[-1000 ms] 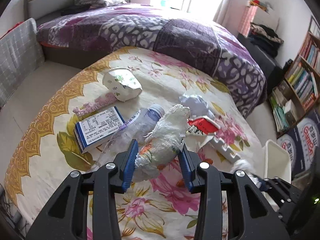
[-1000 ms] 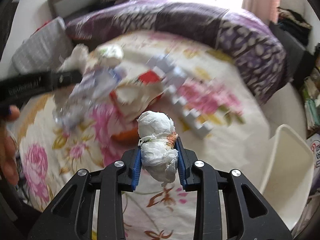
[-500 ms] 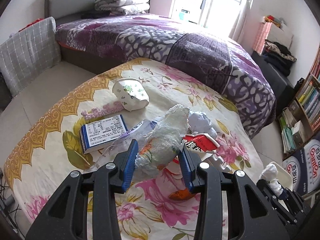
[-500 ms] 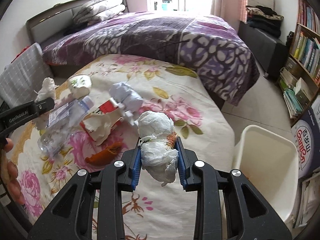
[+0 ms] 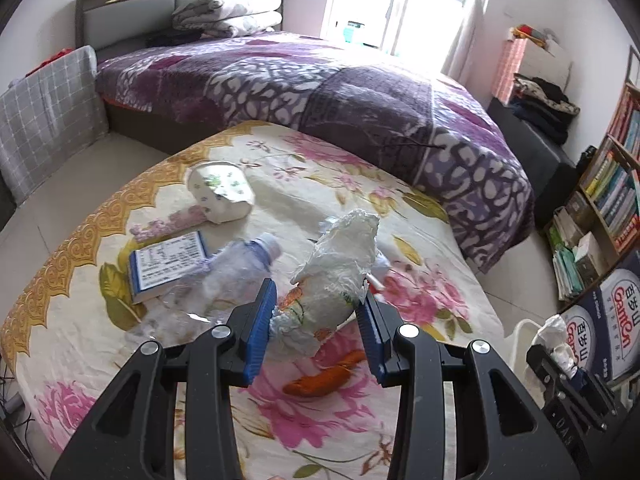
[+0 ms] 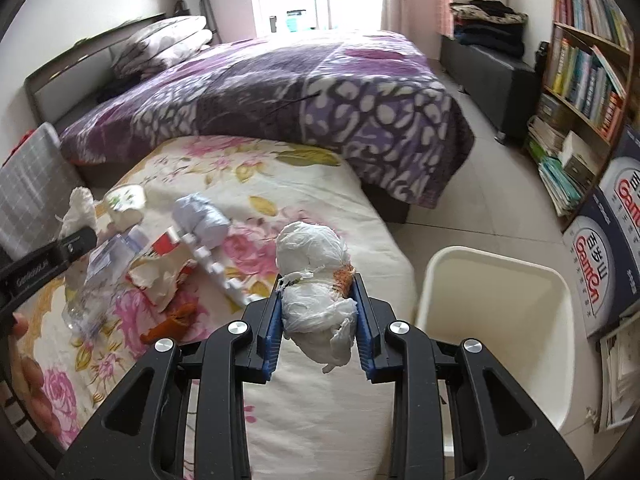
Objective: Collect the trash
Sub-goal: 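Carry the tissue ball over the bin and open the right tool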
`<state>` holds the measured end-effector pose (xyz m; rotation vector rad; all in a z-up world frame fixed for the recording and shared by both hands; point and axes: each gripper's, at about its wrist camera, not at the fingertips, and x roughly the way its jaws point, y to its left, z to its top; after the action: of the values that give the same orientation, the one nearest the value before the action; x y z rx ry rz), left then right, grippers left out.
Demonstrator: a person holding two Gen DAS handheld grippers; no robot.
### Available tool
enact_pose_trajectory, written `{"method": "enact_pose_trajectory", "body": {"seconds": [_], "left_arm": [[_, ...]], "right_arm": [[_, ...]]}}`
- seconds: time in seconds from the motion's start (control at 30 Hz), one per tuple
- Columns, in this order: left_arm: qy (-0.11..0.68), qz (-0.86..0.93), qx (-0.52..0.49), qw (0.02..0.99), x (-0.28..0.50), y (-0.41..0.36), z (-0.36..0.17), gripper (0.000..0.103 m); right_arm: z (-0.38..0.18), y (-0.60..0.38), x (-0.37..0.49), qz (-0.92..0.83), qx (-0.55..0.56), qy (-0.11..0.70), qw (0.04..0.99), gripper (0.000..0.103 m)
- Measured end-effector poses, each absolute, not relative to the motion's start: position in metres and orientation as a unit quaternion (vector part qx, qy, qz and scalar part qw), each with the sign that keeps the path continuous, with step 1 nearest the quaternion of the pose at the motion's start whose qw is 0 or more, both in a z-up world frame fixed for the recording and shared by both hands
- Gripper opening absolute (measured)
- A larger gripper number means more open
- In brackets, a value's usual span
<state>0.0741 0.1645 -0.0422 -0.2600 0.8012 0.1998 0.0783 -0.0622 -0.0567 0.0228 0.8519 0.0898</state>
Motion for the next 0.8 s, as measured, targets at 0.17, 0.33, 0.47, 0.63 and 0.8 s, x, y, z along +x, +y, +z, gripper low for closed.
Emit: {"method": "enact_pose_trajectory", "body": {"seconds": [0.17,0.33,0.47,0.63,0.8], "left_arm": [[0.391,0.079,-0.113,0.910,0.078,0.140,-0.043,0.040],[0.393,0.062,-0.102,0.912,0.080,0.119,-0.043,0.040],[0.396,0.048,-0.090,0.913,0.082,0.100,-0.045,0.040],[0.400,0.031,-0.075,0.913,0.084,0.079,-0.048,0.040],[0.402,0.014,-0.061,0.913,0.085,0.059,-0.049,0.040]], "right_arm": [[-0.054,-0.090,0.080,0.017,0.032,0.413,0.910,0.030],[-0.052,-0.120,0.080,-0.015,0.051,0.410,0.910,0.030],[-0.050,-0.139,0.080,-0.040,0.065,0.408,0.910,0.030],[-0.048,-0.166,0.078,-0.071,0.081,0.408,0.906,0.030],[-0.047,-0.191,0.075,-0.123,0.089,0.407,0.901,0.038]]}}
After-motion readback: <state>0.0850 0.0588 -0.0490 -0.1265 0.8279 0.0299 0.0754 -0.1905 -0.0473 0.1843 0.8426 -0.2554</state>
